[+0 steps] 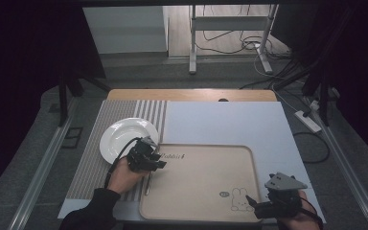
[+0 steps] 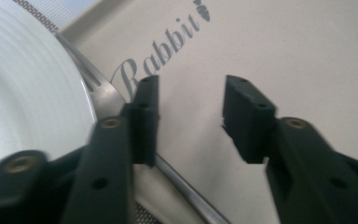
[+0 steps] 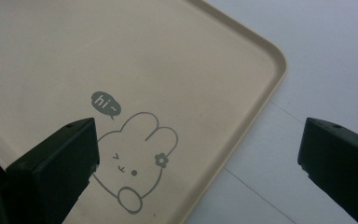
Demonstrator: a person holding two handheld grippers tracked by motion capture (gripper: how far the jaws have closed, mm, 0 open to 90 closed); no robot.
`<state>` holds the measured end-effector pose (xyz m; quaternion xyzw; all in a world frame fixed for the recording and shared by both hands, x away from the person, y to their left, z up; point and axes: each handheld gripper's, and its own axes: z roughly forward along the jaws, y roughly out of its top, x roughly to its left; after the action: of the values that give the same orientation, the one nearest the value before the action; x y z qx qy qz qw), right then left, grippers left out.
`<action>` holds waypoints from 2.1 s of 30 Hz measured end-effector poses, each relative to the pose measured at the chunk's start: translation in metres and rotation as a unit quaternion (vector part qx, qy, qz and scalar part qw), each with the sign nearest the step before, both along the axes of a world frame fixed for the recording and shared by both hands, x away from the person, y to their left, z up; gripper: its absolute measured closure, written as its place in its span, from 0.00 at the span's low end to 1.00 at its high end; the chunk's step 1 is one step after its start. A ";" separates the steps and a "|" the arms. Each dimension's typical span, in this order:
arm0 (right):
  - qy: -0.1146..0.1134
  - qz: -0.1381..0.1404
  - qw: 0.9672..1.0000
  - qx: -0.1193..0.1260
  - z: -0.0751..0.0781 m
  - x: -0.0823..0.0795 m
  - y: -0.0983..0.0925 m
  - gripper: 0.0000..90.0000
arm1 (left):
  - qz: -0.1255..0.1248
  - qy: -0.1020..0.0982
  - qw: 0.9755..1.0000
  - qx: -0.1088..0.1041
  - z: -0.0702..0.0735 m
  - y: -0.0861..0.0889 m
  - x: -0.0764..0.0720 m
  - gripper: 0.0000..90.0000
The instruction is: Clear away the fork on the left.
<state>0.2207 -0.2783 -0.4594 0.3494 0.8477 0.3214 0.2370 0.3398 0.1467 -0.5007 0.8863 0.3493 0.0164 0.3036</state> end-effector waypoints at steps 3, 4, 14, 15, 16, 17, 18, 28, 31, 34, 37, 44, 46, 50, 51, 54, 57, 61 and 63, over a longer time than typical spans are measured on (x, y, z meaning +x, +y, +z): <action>0.000 0.000 1.000 0.000 0.000 0.000 0.000 0.00 | -0.006 0.000 1.000 -0.018 0.002 -0.001 -0.001 0.44; 0.000 0.000 1.000 0.000 0.000 0.000 0.000 0.00 | -0.006 0.000 1.000 -0.018 0.002 -0.001 -0.001 0.40; 0.000 0.000 1.000 0.001 0.000 0.000 0.000 0.00 | 0.021 -0.019 0.999 -0.040 0.010 0.002 -0.005 0.13; 0.000 0.000 1.000 0.001 0.000 0.000 0.000 0.00 | 0.020 -0.019 0.999 -0.042 0.010 0.002 -0.006 0.13; 0.000 0.000 1.000 0.001 0.000 0.000 0.000 0.00 | 0.019 -0.020 0.999 -0.040 0.010 0.003 -0.006 0.13; 0.000 0.000 1.000 0.002 0.000 0.000 0.000 0.00 | 0.021 -0.020 0.999 -0.037 0.009 0.004 -0.007 0.07; 0.000 0.000 1.000 0.001 0.000 0.000 0.000 0.00 | 0.021 -0.021 0.999 -0.033 0.009 0.004 -0.007 0.06; 0.000 0.000 1.000 0.002 0.000 0.000 0.000 0.00 | 0.014 -0.025 0.999 -0.031 0.010 0.009 -0.012 0.00; 0.000 -0.001 1.000 0.001 0.000 0.000 0.000 0.00 | 0.016 -0.029 0.999 -0.033 0.010 0.013 -0.013 0.00; 0.000 0.000 1.000 0.002 0.000 0.000 0.000 0.00 | 0.019 -0.029 0.999 -0.039 0.010 0.016 -0.015 0.00; 0.000 0.000 1.000 0.002 0.000 0.000 0.000 0.00 | 0.019 -0.027 0.998 -0.044 0.009 0.020 -0.016 0.00; 0.000 -0.001 1.000 0.001 0.000 0.000 0.000 0.00 | 0.015 -0.051 0.998 -0.042 0.009 0.028 -0.023 0.00; 0.000 -0.001 1.000 0.001 0.000 0.000 0.000 0.00 | 0.019 -0.055 0.997 -0.047 0.009 0.031 -0.024 0.00; 0.000 -0.002 1.000 0.001 0.000 0.000 0.000 0.00 | 0.027 -0.057 0.996 -0.059 0.010 0.040 -0.027 0.00; 0.000 -0.002 1.000 0.002 0.000 0.000 0.000 0.00 | 0.029 -0.057 0.996 -0.060 0.009 0.041 -0.027 0.00; 0.001 -0.002 1.000 0.002 0.000 0.000 0.000 0.00 | 0.033 -0.055 0.996 -0.066 0.009 0.045 -0.029 0.00; 0.000 -0.003 1.000 0.003 0.000 0.000 -0.001 0.00 | 0.041 -0.055 0.995 -0.072 0.009 0.050 -0.031 0.00; 0.001 -0.004 1.000 0.004 0.000 0.001 -0.001 0.00 | 0.048 -0.054 0.995 -0.071 0.009 0.054 -0.033 0.00; 0.000 -0.004 1.000 0.004 0.000 0.001 -0.001 0.00 | 0.051 -0.053 0.995 -0.073 0.009 0.057 -0.035 0.00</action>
<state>0.2213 -0.2791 -0.4592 0.3536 0.8451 0.3240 0.2362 0.3046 0.2037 -0.4921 0.8408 0.3776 0.0529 0.3844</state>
